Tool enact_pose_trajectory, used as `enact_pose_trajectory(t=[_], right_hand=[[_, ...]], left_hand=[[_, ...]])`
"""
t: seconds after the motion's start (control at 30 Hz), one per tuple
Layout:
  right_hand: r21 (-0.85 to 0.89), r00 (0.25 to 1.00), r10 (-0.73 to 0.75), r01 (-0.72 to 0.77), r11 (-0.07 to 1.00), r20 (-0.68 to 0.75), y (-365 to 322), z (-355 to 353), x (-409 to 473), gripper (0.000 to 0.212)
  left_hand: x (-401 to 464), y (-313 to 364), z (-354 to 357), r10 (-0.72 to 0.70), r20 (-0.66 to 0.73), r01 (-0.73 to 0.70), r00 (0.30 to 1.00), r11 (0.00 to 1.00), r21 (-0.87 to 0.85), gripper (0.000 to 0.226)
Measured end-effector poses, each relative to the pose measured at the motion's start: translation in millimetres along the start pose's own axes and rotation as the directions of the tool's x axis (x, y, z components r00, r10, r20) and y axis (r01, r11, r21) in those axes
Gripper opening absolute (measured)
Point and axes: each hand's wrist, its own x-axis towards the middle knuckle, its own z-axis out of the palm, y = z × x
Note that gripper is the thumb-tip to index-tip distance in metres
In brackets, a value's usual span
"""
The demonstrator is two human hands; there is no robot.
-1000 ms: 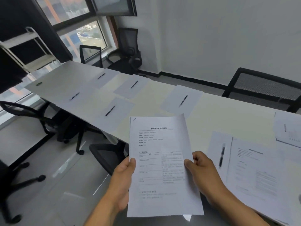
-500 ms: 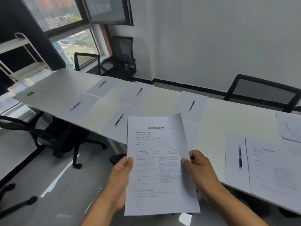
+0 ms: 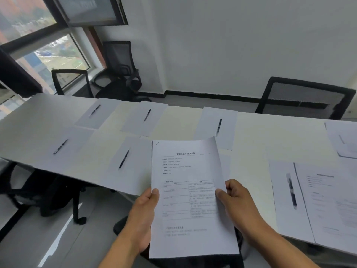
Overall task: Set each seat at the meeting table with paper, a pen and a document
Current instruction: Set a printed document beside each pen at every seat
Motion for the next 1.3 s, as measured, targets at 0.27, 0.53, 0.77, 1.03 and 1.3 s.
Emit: enact_pose_trajectory(t=[0.27, 0.53, 0.77, 1.03, 1.3], right_hand=[[0.016, 0.997, 0.048, -0.047, 0.999, -0.065, 10.2, 10.0, 44.9, 0.039], [0.021, 0.97, 0.147, -0.145, 0.989, -0.191, 28.7, 30.5, 66.8, 0.037], [0.162, 0.929, 0.254, -0.217, 0.963, -0.27, 56.1, 54.1, 73.7, 0.022], [0.232, 0.87, 0.294, -0.215, 0.948, -0.395, 68.2, 58.5, 69.7, 0.008], [0.123, 0.801, 0.29, -0.267, 0.956, -0.524, 81.8, 30.2, 77.0, 0.013]], left_hand=[[59.4, 5.0, 6.1, -0.088, 0.017, 0.087, 0.996, 0.995, 0.058, 0.036], [110.3, 7.2, -4.3, -0.193, 0.084, 0.177, 0.978, 0.969, 0.172, 0.035], [145.7, 0.9, -19.0, -0.277, 0.145, 0.239, 0.95, 0.942, 0.234, 0.036], [163.0, 1.7, -23.4, -0.339, 0.197, 0.284, 0.92, 0.922, 0.264, 0.036], [165.2, 0.5, -19.5, -0.332, 0.172, 0.279, 0.927, 0.921, 0.274, 0.036]])
